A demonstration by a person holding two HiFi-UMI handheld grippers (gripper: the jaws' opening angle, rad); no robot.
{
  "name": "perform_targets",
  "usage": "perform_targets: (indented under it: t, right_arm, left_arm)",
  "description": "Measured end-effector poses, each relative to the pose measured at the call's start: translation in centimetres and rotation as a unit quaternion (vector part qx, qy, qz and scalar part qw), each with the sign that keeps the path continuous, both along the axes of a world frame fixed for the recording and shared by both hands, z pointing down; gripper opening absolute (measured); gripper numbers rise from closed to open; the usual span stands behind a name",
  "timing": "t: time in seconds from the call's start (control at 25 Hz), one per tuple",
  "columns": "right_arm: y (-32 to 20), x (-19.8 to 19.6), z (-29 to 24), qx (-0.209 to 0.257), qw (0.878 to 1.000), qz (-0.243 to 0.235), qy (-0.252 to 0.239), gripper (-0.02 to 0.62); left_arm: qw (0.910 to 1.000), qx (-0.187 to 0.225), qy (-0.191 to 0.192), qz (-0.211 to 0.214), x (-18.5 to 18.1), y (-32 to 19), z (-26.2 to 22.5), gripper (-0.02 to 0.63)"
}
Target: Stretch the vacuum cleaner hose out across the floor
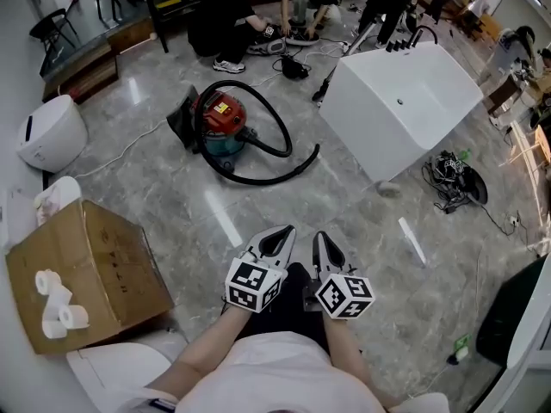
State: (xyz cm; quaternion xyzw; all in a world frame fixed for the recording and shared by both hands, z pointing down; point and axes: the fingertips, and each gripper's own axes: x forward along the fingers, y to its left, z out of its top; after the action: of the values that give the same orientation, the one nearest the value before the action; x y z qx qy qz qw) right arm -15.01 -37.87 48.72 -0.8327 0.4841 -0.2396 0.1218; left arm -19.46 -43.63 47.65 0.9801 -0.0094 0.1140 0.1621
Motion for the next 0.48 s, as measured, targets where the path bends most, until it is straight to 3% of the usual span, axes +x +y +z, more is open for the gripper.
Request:
perform_targets:
  t: [0.48]
  right_arm:
    - [-3.9, 2.0, -0.1, 0.013, 1.000, -0.025, -0.002, 0.017]
  left_arm:
    - [0.9999, 0.000, -0.005, -0.013, 1.2, -3.5, 0.2, 0.009]
